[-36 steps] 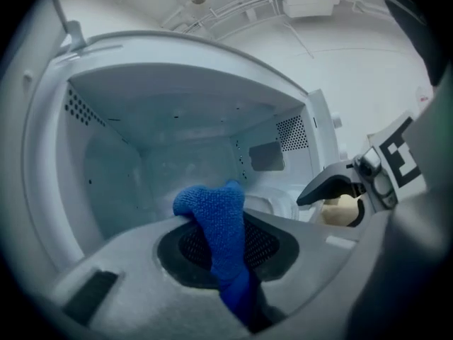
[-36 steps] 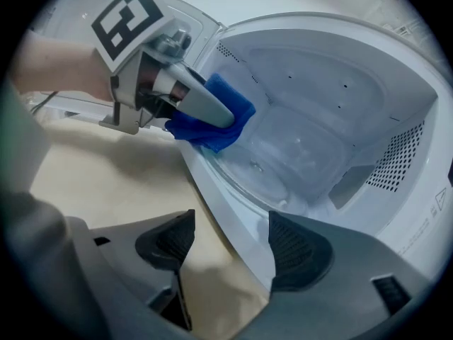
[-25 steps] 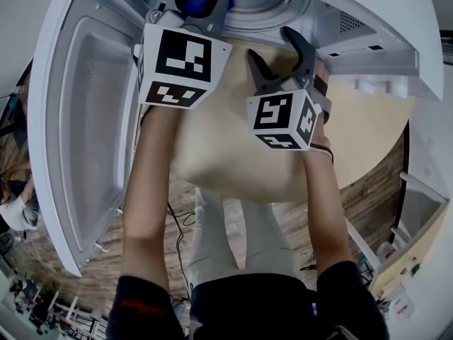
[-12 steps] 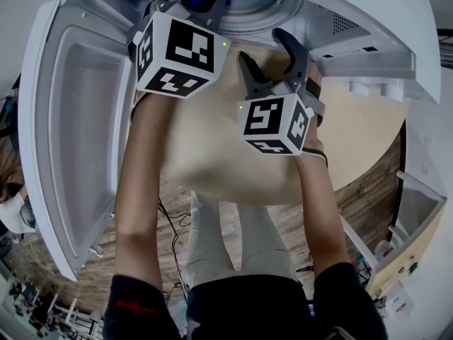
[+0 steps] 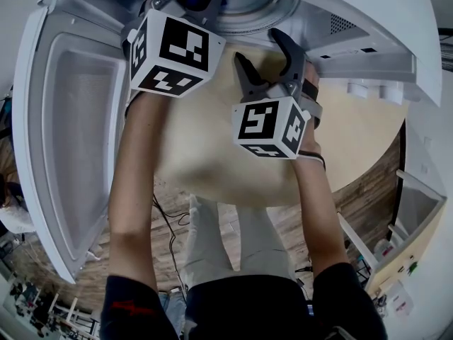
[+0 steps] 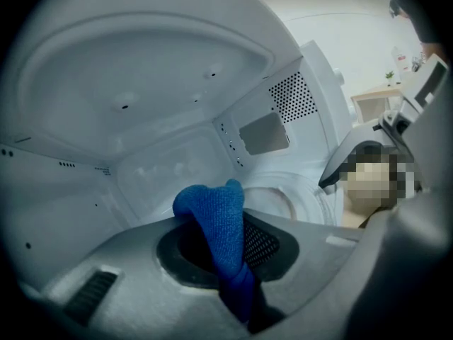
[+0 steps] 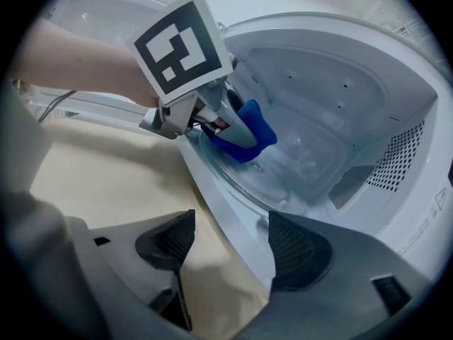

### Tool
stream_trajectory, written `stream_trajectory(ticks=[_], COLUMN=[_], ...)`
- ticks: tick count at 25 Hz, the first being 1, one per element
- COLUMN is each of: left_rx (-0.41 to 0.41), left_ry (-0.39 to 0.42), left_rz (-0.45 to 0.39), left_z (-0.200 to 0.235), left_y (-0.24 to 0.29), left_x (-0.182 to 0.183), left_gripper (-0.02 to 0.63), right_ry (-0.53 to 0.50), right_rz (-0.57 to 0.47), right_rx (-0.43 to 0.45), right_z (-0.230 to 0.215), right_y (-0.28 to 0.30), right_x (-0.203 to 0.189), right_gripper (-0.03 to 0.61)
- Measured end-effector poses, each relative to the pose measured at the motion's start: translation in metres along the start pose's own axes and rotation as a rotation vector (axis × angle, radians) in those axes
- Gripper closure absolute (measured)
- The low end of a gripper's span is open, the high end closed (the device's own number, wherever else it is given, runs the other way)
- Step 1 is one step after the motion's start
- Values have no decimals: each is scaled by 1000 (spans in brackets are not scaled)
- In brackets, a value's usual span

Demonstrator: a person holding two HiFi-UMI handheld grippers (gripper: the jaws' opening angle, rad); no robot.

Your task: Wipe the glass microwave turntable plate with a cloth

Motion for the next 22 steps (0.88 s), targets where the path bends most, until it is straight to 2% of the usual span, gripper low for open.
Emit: stream_trajectory(ticks=[9, 14, 22], left_rx=[-6, -63, -119], left_ry=[54, 53, 104], left_rz=[-19, -45, -68], left_z=[-13, -19, -29], left_y=[6, 9, 11], left_x=[9, 15, 22], left_gripper=[560, 560, 560], right_ry=[0, 0, 2], right_rz=[2, 1, 0], right_rx=[-2, -1, 0], right_z=[0, 0, 0], right_y=[0, 0, 0], right_x=[0, 0, 0], right_gripper=[287, 287, 287])
Point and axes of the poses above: the fingertips, and each gripper's own axes: y forward along the fingers, z to its left, x out of its top, the point moved 8 cm from there along -y, backward along the fingers, and after that the axes turned 10 degrees about z, right-handed, at the moved point
